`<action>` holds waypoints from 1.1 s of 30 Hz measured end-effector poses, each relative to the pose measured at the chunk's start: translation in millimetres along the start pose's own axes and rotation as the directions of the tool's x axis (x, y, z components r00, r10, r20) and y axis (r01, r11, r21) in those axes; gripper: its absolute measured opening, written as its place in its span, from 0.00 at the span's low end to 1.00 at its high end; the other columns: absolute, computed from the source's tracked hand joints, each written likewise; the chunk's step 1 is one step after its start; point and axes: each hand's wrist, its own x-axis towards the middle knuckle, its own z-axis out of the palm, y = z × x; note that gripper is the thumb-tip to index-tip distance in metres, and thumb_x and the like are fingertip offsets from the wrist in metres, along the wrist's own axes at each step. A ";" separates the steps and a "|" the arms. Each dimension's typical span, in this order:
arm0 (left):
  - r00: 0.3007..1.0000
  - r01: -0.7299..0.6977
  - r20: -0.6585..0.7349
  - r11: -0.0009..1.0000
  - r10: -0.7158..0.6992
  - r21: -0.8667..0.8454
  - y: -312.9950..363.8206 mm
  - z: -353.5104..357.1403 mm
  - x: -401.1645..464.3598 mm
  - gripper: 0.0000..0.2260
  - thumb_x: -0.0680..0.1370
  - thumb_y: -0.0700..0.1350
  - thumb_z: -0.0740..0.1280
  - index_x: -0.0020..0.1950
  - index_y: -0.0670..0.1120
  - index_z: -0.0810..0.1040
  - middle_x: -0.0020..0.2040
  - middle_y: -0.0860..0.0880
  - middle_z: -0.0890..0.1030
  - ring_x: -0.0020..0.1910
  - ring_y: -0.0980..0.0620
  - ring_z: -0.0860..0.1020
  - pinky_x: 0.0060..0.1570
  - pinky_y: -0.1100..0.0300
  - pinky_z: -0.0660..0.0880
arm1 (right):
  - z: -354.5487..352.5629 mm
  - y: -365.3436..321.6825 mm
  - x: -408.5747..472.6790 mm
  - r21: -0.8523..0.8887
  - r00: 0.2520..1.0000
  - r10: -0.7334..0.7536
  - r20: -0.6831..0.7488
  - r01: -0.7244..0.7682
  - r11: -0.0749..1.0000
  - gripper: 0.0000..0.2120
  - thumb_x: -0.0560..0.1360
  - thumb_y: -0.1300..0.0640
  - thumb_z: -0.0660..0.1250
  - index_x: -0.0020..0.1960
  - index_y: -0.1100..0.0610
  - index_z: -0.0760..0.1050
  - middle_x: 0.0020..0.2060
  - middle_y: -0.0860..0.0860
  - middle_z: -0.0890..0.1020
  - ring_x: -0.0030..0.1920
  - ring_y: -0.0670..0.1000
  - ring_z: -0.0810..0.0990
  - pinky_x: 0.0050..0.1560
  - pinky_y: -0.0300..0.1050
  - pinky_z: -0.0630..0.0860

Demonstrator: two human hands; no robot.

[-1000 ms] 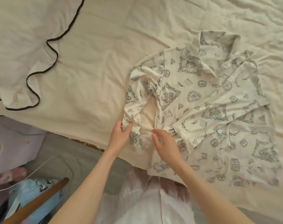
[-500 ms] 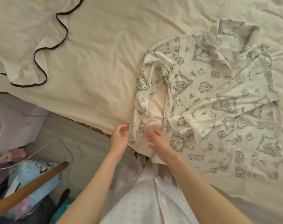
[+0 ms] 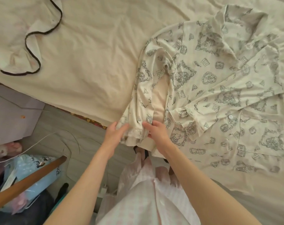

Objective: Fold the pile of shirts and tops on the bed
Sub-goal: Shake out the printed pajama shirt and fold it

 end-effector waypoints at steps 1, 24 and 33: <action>0.998 0.047 -0.025 0.983 -0.052 -0.180 0.7 -7.0 -7.6 0.06 0.78 0.44 0.65 0.54 0.47 0.76 0.47 0.50 0.82 0.45 0.52 0.80 0.43 0.61 0.76 | -4.0 -0.1 -6.5 0.011 1.000 0.008 -0.002 -0.008 1.000 0.12 0.76 0.56 0.67 0.36 0.57 0.69 0.38 0.55 0.76 0.43 0.51 0.76 0.59 0.56 0.75; 0.700 -0.652 0.151 0.539 0.698 0.533 208.9 50.7 -122.6 0.05 0.79 0.45 0.63 0.45 0.46 0.77 0.35 0.51 0.76 0.31 0.58 0.74 0.30 0.65 0.70 | -111.8 -106.2 -109.4 0.509 0.928 -0.357 0.109 0.256 0.822 0.15 0.81 0.50 0.55 0.55 0.58 0.76 0.54 0.56 0.81 0.53 0.53 0.81 0.55 0.48 0.78; 0.482 -0.834 0.525 0.184 0.701 0.520 123.6 296.2 -175.1 0.13 0.79 0.42 0.61 0.63 0.44 0.76 0.57 0.47 0.78 0.54 0.49 0.76 0.54 0.54 0.74 | -310.9 -25.2 -121.0 0.691 0.945 -0.296 0.139 0.122 0.713 0.33 0.79 0.38 0.45 0.56 0.63 0.75 0.40 0.56 0.80 0.41 0.53 0.81 0.40 0.44 0.80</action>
